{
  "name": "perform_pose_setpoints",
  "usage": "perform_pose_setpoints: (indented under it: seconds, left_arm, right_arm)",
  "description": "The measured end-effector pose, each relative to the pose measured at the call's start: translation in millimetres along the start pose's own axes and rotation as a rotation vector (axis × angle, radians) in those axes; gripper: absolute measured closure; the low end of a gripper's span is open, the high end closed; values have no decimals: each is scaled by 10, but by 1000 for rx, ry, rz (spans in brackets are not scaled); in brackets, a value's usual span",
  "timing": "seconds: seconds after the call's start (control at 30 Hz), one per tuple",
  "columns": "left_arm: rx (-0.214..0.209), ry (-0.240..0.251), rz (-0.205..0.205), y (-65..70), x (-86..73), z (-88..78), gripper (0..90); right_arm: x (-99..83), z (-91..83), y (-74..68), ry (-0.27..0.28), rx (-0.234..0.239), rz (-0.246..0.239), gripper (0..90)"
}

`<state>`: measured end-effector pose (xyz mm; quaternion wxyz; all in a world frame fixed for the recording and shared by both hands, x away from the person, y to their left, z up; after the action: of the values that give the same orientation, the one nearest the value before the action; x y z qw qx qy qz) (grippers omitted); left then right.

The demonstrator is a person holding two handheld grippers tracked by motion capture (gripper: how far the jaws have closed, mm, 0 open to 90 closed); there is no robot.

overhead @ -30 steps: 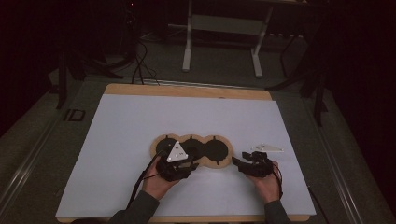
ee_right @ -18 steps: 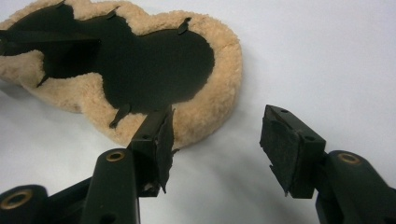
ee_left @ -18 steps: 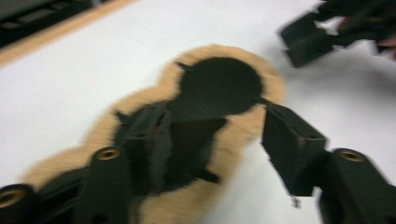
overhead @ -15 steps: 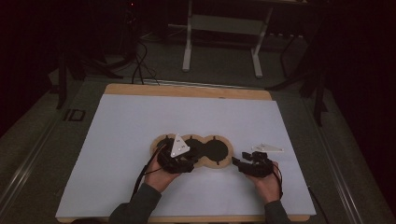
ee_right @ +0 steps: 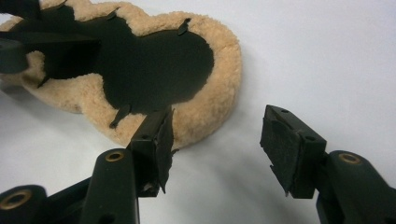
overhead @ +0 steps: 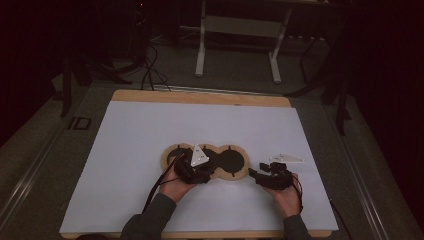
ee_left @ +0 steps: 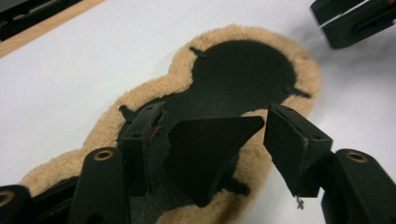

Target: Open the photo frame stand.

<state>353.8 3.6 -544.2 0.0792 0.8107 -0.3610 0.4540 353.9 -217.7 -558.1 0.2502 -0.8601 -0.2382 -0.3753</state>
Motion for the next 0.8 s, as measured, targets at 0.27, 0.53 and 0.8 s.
perform_pose_setpoints:
  seconds: [0.27, 0.53, 0.8]
  left_arm:
    - [14, -37, 71, 25, -19, 92, 453]
    - [59, -76, 104, -14, -57, 151, 527]
    - [83, -81, 150, -6, -30, 139, 591]
  right_arm:
    - [-1, -3, 11, 3, -1, 6, 429]
    - [-2, -3, 10, 3, 0, 6, 429]
    - [-4, -1, 8, 1, 2, 5, 428]
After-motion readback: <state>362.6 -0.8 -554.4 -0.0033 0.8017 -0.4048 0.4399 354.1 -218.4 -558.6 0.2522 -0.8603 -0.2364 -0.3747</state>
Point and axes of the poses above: each handheld gripper's, and its own axes: z roughly forward along the jaws, x roughly out of its top, y roughly to its right, the point moved 7 cm from there along z, roughly forward along the jaws, and after that the axes turned 8 degrees about x, right-handed, at the moved point
